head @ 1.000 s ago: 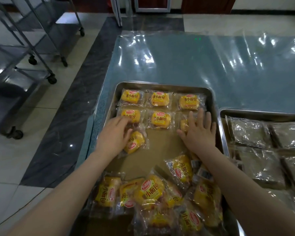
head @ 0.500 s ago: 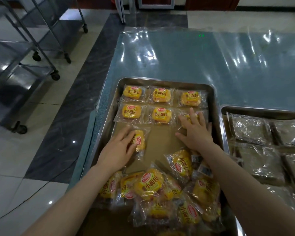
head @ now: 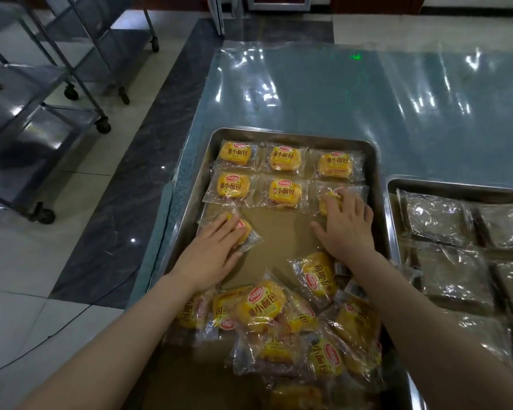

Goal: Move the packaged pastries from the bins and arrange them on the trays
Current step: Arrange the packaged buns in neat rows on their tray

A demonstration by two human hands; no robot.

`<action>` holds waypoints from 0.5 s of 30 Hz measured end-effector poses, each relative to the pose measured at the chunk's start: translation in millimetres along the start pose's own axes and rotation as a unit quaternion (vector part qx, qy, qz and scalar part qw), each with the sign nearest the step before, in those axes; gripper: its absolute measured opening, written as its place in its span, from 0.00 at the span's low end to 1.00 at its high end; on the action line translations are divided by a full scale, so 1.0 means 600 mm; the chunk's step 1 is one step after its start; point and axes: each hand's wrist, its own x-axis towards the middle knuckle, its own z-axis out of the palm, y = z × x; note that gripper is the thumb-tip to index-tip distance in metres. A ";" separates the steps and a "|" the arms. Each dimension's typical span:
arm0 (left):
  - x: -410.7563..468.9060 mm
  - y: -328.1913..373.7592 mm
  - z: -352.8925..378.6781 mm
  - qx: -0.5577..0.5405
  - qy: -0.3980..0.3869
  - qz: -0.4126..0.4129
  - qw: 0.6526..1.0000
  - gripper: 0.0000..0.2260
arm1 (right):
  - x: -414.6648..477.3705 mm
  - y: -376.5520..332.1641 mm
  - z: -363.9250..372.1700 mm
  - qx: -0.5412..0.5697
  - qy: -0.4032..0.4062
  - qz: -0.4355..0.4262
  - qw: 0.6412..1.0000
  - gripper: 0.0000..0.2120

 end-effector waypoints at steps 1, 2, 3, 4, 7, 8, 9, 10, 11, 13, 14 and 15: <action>0.000 -0.003 0.005 0.011 -0.026 -0.014 1.000 0.27 | 0.000 0.001 0.000 0.002 0.000 0.000 1.000 0.29; 0.000 -0.002 0.009 0.016 -0.044 -0.032 0.998 0.28 | 0.001 0.002 0.001 0.005 -0.006 -0.002 1.000 0.29; -0.002 0.000 0.011 0.012 -0.057 -0.051 0.997 0.29 | 0.002 0.004 0.002 0.008 -0.018 -0.005 1.000 0.30; -0.003 0.004 0.013 0.004 -0.065 -0.068 0.996 0.29 | 0.003 0.007 0.004 0.011 -0.033 -0.009 0.999 0.32; -0.005 0.017 0.017 0.004 -0.058 -0.101 0.993 0.31 | 0.005 0.010 0.007 0.013 -0.062 -0.011 0.998 0.35; -0.004 0.021 0.018 0.010 -0.049 -0.111 0.993 0.31 | 0.004 0.010 0.007 0.012 -0.069 -0.009 0.998 0.35; -0.003 0.025 0.019 0.017 -0.040 -0.123 0.991 0.32 | 0.004 0.008 0.004 0.009 -0.072 -0.006 0.997 0.34; 0.000 0.029 0.019 0.023 -0.034 -0.134 0.990 0.32 | 0.003 0.005 0.000 0.009 -0.067 -0.005 0.998 0.33; 0.002 0.031 0.018 0.027 -0.031 -0.145 0.989 0.32 | 0.001 0.001 -0.007 0.011 -0.050 -0.009 0.999 0.32; 0.006 0.033 0.015 0.017 -0.029 -0.162 0.986 0.31 | -0.007 -0.009 -0.027 0.023 0.033 -0.041 0.998 0.26; 0.007 0.032 0.014 0.008 -0.022 -0.165 0.986 0.31 | -0.012 -0.015 -0.035 0.024 0.084 -0.064 0.994 0.22; 0.007 0.030 0.013 0.003 -0.009 -0.165 0.986 0.31 | -0.018 -0.019 -0.043 0.025 0.109 -0.088 0.990 0.18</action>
